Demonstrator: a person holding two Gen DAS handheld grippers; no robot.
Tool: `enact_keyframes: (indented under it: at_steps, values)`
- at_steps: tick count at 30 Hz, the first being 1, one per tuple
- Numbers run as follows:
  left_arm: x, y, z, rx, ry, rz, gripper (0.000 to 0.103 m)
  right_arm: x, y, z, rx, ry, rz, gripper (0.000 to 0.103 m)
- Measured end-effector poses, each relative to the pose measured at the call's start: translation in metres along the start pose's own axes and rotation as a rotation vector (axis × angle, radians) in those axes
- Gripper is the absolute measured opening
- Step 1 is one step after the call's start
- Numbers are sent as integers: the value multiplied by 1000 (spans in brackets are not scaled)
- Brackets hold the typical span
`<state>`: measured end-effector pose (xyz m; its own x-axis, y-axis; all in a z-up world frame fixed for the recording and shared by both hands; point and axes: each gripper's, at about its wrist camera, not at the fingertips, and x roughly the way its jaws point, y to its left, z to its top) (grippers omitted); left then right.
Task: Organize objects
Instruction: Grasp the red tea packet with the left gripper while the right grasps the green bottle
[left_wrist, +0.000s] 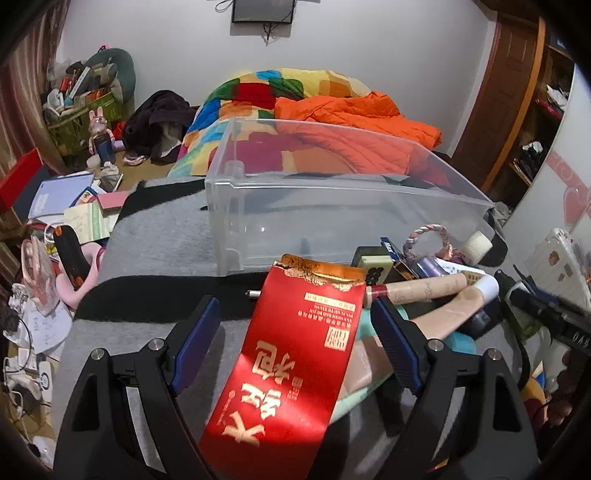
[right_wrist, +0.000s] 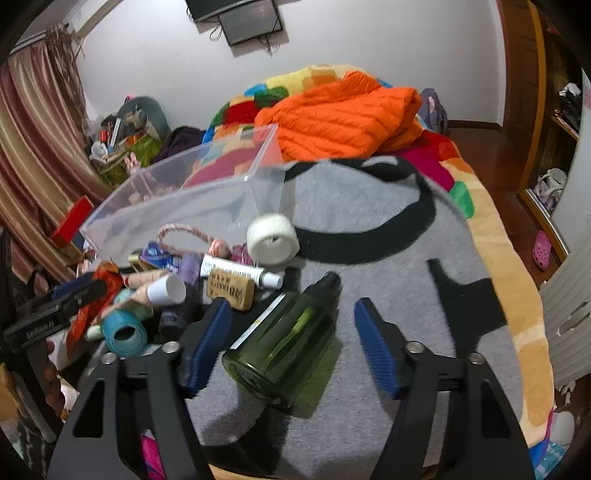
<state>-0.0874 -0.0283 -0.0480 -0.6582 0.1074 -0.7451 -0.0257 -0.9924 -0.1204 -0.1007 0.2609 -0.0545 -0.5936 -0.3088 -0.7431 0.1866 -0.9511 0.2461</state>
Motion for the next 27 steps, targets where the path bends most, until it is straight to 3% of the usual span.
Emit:
enact_keyframes:
  at_steps: [3, 8, 17, 23, 27]
  values:
    - [1, 0, -2, -7, -17, 4, 71, 6, -4, -4, 18, 23, -4, 38]
    - [-5, 1, -9, -7, -50, 18, 55, 0, -8, -8, 13, 0, -21, 38]
    - [-51, 17, -17, -51, -141, 65, 53, -32, 0, 10, -28, -95, -5, 38]
    - [-88, 18, 9, -29, -255, 66, 53, -42, 23, 38, -103, -168, 30, 38]
    - [-97, 12, 32, 0, -286, 52, 53, -39, 44, 61, -163, -196, 64, 38]
